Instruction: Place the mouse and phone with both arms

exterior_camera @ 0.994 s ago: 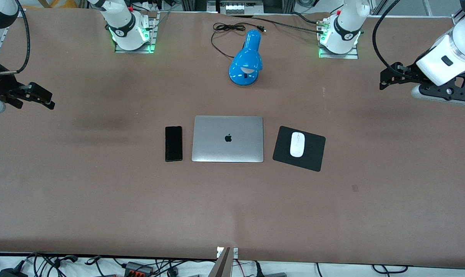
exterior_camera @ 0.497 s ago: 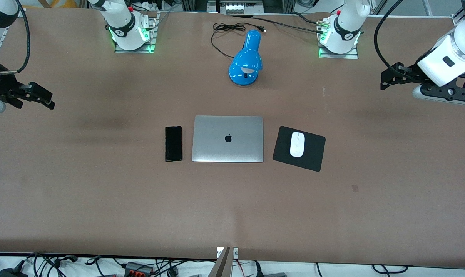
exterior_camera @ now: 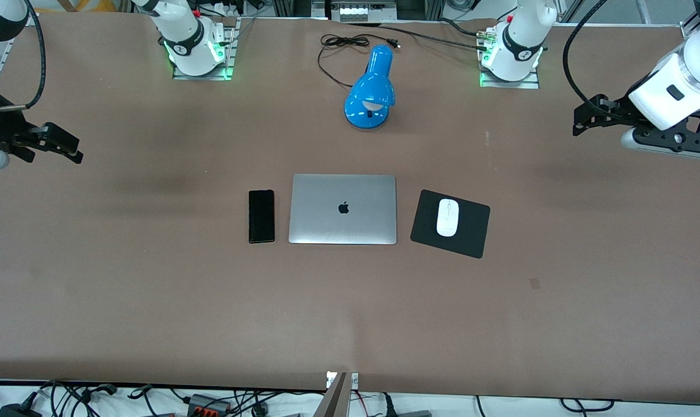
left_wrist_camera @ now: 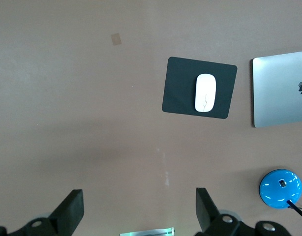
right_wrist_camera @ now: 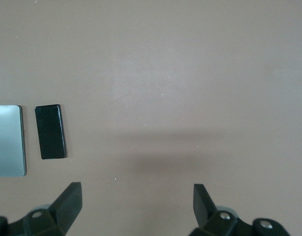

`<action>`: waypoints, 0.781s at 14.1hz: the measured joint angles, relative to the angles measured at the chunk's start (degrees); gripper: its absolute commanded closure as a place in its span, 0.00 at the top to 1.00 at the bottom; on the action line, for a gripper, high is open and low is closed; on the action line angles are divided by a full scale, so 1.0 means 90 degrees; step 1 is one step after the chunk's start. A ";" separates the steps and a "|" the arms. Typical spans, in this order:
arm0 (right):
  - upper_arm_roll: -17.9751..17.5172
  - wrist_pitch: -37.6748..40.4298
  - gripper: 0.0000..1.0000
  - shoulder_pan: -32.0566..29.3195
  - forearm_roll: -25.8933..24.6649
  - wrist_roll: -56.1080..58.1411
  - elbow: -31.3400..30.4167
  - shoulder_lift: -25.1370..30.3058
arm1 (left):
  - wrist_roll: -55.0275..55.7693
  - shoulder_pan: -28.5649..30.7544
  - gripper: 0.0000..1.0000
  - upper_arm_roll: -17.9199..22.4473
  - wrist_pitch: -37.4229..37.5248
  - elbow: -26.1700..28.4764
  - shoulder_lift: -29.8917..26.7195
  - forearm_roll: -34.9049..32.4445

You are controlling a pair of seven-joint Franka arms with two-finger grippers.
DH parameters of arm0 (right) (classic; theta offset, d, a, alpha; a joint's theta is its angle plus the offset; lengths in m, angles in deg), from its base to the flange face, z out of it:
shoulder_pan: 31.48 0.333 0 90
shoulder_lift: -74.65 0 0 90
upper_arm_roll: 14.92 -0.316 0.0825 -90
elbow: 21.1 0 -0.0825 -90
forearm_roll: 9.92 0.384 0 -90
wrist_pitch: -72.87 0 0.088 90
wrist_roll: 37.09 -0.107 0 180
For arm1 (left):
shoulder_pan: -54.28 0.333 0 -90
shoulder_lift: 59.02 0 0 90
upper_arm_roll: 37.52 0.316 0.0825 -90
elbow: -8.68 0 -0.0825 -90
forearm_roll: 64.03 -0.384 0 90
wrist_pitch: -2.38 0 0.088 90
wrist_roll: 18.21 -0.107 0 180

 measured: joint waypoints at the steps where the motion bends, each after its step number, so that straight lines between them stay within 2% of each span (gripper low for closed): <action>1: 0.0000 0.0021 1.00 0.0000 0.0000 0.0000 0.0000 0.0011 | -0.0001 0.0000 1.00 0.0000 0.0000 0.0000 0.0000 0.0000; 11: 0.0022 0.0218 1.00 -0.0015 0.0000 0.0014 0.0000 0.0159 | -0.0003 0.0004 1.00 0.0002 0.0027 0.0000 0.0002 0.0000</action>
